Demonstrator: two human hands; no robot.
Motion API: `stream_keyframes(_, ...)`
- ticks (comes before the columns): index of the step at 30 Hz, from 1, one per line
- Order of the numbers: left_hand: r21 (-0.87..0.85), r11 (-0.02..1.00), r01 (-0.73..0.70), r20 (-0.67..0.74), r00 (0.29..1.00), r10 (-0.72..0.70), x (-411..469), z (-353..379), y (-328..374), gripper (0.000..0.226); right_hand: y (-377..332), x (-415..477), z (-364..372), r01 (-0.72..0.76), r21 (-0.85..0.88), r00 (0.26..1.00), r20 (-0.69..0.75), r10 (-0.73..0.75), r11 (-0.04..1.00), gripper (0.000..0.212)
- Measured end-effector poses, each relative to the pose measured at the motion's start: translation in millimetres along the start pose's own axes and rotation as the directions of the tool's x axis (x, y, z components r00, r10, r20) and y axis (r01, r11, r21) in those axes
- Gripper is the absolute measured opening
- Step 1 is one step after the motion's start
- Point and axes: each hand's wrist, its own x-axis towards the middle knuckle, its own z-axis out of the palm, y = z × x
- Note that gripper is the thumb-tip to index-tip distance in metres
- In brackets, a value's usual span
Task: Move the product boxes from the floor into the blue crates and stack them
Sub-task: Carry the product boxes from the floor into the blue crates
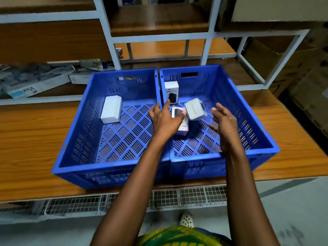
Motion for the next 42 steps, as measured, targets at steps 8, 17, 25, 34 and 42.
stream_keyframes(8,-0.090,0.991,-0.102,-0.057,0.994,0.097,-54,-37,-27,0.066,-2,-61,-2,0.060,0.044,0.998,-0.022,-0.059,0.997,0.022)
stream_keyframes(17,-0.265,0.943,-0.201,-0.132,0.976,0.171,-108,-48,-73,0.046,29,-151,20,0.132,0.081,0.991,0.008,-0.133,0.988,0.017)
stream_keyframes(25,-0.325,0.912,-0.250,-0.307,0.940,0.149,-189,-64,-97,0.042,35,-209,33,0.124,0.063,0.965,0.224,-0.135,0.990,0.017)
stream_keyframes(34,-0.421,0.902,-0.096,-0.552,0.816,-0.170,-348,-52,-132,0.021,81,-305,-5,0.039,-0.047,0.804,0.595,-0.003,0.998,0.017)
stream_keyframes(42,-0.512,0.849,0.130,-0.670,0.558,-0.490,-568,-18,-176,0.011,150,-446,-57,-0.026,-0.315,0.469,0.834,0.290,0.949,0.016)
